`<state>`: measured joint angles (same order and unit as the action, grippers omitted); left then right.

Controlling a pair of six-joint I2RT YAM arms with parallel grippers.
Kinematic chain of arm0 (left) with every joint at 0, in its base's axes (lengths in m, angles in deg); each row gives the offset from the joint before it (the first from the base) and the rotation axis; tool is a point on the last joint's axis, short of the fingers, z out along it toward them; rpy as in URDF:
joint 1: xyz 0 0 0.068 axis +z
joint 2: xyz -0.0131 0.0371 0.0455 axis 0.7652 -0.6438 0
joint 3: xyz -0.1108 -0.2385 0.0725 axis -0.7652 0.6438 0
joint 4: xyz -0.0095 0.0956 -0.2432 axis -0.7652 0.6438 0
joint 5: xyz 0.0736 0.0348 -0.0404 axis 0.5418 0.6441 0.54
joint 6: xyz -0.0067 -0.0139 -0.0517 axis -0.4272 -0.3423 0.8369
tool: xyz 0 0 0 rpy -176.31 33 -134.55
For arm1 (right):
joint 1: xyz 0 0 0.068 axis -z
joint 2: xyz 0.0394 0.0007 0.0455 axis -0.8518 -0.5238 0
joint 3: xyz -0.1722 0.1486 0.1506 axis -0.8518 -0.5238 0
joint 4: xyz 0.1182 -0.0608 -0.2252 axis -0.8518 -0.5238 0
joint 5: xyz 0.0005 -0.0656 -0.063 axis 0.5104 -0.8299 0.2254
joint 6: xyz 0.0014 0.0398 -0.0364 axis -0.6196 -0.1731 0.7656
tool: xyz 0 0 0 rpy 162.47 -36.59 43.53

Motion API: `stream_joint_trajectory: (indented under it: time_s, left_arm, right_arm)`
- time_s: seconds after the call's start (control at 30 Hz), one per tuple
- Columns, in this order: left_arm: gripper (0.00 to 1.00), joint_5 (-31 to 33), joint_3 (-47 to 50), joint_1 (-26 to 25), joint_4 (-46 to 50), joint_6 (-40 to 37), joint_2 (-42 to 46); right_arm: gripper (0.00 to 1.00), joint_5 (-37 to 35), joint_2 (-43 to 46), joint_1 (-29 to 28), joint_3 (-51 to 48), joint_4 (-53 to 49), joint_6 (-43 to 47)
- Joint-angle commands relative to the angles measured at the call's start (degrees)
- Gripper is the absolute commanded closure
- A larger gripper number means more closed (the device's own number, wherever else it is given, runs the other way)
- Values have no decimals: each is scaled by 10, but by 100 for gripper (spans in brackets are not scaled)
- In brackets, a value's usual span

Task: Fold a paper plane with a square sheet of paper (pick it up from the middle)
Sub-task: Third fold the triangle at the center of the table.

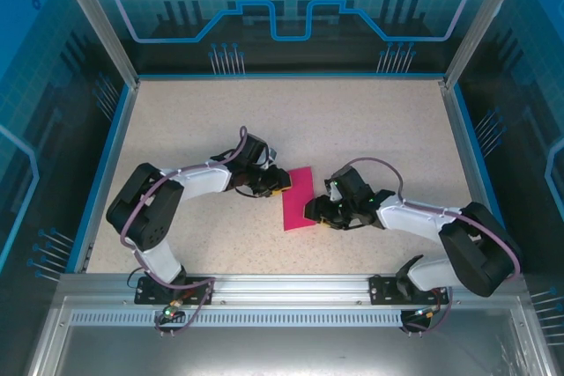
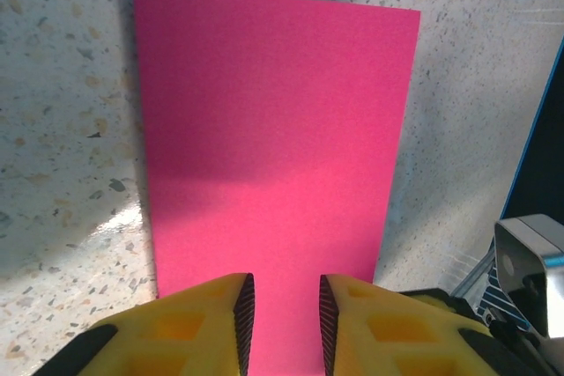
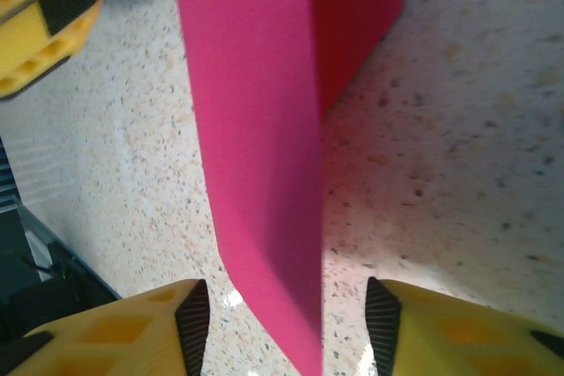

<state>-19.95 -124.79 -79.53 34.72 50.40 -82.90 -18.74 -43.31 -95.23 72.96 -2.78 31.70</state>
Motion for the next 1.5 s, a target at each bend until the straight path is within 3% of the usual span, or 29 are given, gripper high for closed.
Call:
stream_joint_trajectory:
  time_s: [0.0,0.1,0.33,0.57,1.17,1.47]
  left_arm:
    - [73,-17,-20,-5,-12,1,-14]
    - [73,-22,-24,-7,-18,3,-25]
    - [77,-25,-44,-19,-27,4,-58]
    - [78,-17,-47,-23,-16,-2,-80]
    - [80,4,-35,-24,4,-15,-106]
    - [78,18,-66,-21,39,-59,-49]
  right_arm:
    - [66,4,-5,-10,-8,25,-41]
    - [74,-18,7,-12,-14,11,-64]
    - [78,-34,27,-12,-13,-27,-80]
    - [89,-24,20,-12,-8,-29,-94]
    - [95,-20,-81,-16,76,-25,-119]
    - [94,-13,-138,-23,121,-7,-105]
